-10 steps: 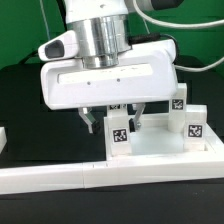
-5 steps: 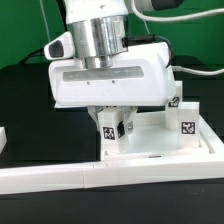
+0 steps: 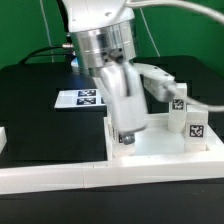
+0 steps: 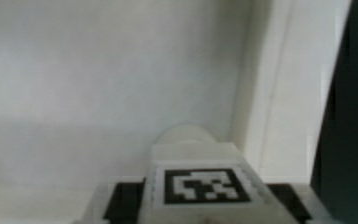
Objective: Assemble square table
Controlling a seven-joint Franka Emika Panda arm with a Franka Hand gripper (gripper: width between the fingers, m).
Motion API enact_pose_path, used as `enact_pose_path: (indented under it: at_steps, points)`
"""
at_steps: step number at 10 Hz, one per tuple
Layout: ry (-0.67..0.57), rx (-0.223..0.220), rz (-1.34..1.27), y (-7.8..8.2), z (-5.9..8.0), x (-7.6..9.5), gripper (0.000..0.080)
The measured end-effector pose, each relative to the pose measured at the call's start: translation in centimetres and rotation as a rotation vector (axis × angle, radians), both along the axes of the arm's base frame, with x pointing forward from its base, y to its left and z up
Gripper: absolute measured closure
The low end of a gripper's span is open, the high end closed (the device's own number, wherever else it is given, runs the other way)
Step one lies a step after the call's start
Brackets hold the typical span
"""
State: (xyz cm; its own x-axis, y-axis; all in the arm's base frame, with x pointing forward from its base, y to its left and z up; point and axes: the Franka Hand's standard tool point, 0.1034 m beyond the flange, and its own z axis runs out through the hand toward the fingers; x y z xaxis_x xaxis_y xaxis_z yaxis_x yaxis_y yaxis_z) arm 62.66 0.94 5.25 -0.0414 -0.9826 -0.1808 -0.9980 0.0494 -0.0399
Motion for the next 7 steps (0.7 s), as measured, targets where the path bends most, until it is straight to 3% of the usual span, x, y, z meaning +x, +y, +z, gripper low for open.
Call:
enact_pose_path:
  at_steps: [2, 7]
  points:
    - [0.039, 0.034, -0.232, -0.08, -0.09, 0.03, 0.0525]
    - [0.055, 0.023, -0.330, -0.27, -0.06, -0.13, 0.0525]
